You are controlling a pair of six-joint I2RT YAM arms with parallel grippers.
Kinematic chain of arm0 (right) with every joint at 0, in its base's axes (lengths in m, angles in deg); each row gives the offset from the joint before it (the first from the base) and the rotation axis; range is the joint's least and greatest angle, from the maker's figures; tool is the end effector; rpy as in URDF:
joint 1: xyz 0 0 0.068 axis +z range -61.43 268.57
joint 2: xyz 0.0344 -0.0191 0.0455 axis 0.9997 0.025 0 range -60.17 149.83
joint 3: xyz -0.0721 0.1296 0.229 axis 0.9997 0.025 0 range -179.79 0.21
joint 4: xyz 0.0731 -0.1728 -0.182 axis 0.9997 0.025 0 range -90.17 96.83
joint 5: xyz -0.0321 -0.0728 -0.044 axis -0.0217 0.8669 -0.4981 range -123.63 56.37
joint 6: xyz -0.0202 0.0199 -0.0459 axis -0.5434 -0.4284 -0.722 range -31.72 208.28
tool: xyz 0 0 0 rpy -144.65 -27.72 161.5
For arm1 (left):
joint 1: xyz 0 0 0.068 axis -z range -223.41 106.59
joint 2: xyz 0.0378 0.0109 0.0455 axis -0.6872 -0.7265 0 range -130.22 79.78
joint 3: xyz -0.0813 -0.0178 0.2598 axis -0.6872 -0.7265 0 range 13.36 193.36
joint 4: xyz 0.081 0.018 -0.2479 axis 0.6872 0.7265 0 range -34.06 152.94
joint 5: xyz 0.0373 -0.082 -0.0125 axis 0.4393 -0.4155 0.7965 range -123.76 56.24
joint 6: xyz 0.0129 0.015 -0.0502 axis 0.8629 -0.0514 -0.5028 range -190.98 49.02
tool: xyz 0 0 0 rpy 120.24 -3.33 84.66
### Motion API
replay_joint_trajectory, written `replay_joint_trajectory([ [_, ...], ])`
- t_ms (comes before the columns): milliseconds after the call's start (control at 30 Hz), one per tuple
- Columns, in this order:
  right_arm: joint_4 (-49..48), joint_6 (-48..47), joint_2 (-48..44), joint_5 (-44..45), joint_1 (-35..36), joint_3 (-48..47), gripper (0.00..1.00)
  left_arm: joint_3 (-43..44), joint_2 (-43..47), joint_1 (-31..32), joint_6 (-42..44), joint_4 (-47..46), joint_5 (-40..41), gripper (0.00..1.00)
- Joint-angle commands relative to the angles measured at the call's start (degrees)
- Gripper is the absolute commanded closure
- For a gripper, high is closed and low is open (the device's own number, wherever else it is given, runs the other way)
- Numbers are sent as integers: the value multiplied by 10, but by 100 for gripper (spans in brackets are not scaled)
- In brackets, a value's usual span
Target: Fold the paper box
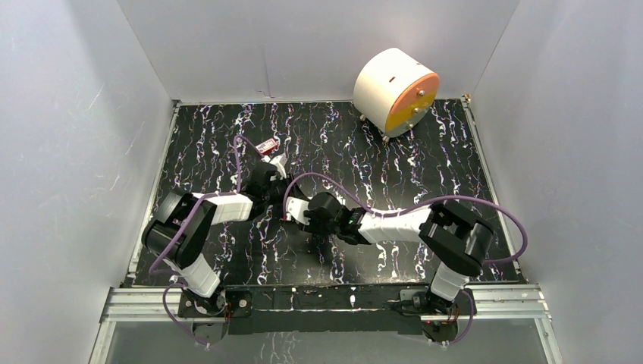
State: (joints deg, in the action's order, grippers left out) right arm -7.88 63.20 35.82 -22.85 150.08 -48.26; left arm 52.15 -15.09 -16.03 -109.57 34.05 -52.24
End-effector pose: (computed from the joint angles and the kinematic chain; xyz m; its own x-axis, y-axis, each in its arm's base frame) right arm 0.1685 0.2963 0.1661 0.0603 -0.7618 -0.6450 -0.8494 0.3002 -0.4341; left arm 0.2771 -0.1564 0.1461 -0.8075 -0.2480 -0.5353 0.2116 0.7252 -0.6552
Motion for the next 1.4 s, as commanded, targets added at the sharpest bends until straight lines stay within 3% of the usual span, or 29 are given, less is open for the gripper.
replay_joint_trajectory([
  [0, -24, -20, 42, 82, 1, 17, 52, -17, -40, 29, 20, 92, -10, 75],
  [233, -52, -27, 64, 117, 7, 14, 74, -35, -51, 43, 9, 71, -34, 77],
  [467, -88, -14, 74, 93, 9, 9, 76, -58, -53, 59, -6, 44, -58, 80],
  [733, -138, 25, 92, 39, 0, -2, 56, -85, -48, 63, -19, 15, -61, 80],
  [1033, -180, 64, 94, -4, -16, 8, 47, -84, -51, 63, -19, 11, -60, 80],
  [1233, -201, 81, 115, 3, -20, 0, 55, -85, -56, 63, -23, 5, -64, 81],
  [1367, -205, 85, 130, 16, -20, -7, 72, -86, -53, 63, -23, 5, -64, 81],
])
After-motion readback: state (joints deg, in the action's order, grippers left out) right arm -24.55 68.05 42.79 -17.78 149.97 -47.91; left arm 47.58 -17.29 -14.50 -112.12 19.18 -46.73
